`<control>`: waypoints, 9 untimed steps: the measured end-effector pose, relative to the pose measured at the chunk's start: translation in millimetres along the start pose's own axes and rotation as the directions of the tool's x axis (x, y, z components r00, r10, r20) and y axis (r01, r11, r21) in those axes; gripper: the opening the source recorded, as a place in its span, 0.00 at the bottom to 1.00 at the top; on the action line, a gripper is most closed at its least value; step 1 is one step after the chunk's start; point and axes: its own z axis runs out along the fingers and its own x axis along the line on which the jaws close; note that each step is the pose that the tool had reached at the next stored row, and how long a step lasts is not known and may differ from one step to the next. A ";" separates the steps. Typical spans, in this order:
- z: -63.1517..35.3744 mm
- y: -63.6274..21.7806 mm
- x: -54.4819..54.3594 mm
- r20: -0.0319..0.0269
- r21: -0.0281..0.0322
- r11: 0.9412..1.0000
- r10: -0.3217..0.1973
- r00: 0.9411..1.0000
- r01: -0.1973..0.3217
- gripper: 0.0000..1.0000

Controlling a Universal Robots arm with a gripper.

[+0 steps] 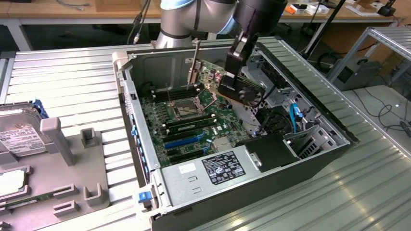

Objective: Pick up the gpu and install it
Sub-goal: 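Insert the gpu into the slot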

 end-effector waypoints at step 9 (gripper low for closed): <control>0.1 -0.1 -0.1 -0.005 0.009 0.993 -0.120 0.993 0.120 0.27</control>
